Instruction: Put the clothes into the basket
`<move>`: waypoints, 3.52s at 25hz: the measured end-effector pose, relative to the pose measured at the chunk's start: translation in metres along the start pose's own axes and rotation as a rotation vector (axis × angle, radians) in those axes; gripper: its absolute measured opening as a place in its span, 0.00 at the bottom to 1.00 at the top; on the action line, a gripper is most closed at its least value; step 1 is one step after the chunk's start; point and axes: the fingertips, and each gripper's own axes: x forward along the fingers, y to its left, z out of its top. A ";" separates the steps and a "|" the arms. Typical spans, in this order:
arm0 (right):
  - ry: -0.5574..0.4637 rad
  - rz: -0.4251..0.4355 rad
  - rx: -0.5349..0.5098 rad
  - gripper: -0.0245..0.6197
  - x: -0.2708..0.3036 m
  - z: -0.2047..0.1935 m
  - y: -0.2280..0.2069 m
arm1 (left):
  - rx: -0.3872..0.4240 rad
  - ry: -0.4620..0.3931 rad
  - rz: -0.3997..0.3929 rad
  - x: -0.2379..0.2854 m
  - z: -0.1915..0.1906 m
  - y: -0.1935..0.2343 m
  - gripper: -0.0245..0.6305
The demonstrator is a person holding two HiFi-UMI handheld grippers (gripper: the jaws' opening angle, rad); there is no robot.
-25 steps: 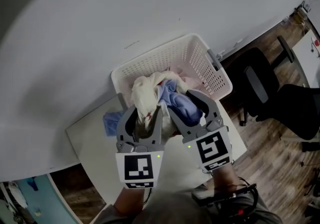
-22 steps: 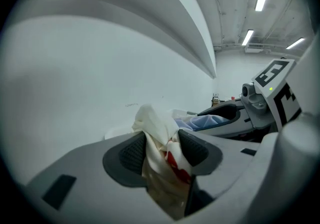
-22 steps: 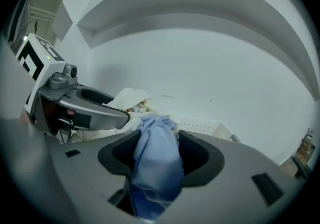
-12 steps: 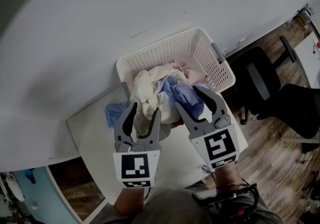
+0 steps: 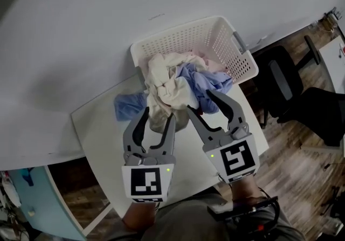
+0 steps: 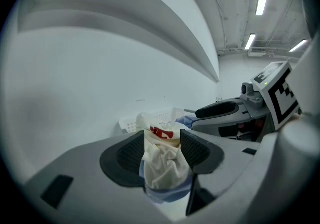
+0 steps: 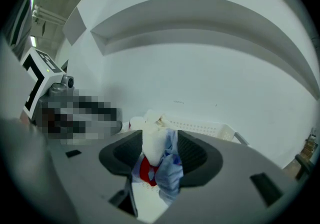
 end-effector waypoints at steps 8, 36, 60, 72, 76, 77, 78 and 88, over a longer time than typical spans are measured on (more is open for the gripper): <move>-0.035 0.012 0.010 0.42 -0.013 -0.018 0.037 | -0.037 -0.071 0.000 -0.032 -0.025 -0.001 0.43; -0.078 -0.031 0.059 0.21 0.013 -0.027 0.024 | -0.041 -0.186 -0.049 -0.002 -0.005 0.002 0.14; 0.091 -0.065 -0.048 0.20 0.034 -0.030 -0.018 | 0.030 -0.069 -0.086 0.049 0.011 -0.001 0.38; 0.024 -0.051 0.052 0.20 0.016 -0.054 0.061 | -0.075 -0.100 -0.019 -0.024 -0.063 0.038 0.43; 0.049 0.001 0.121 0.21 0.026 -0.087 0.091 | -0.101 -0.073 -0.014 -0.030 -0.101 0.052 0.46; 0.053 0.008 0.133 0.21 0.031 -0.096 0.095 | -0.103 -0.061 -0.016 -0.028 -0.112 0.055 0.47; 0.058 0.015 0.141 0.22 0.036 -0.105 0.100 | -0.108 -0.044 -0.015 -0.027 -0.124 0.058 0.48; 0.118 0.057 0.214 0.42 0.090 -0.156 0.140 | -0.189 0.055 0.068 -0.009 -0.197 0.133 0.54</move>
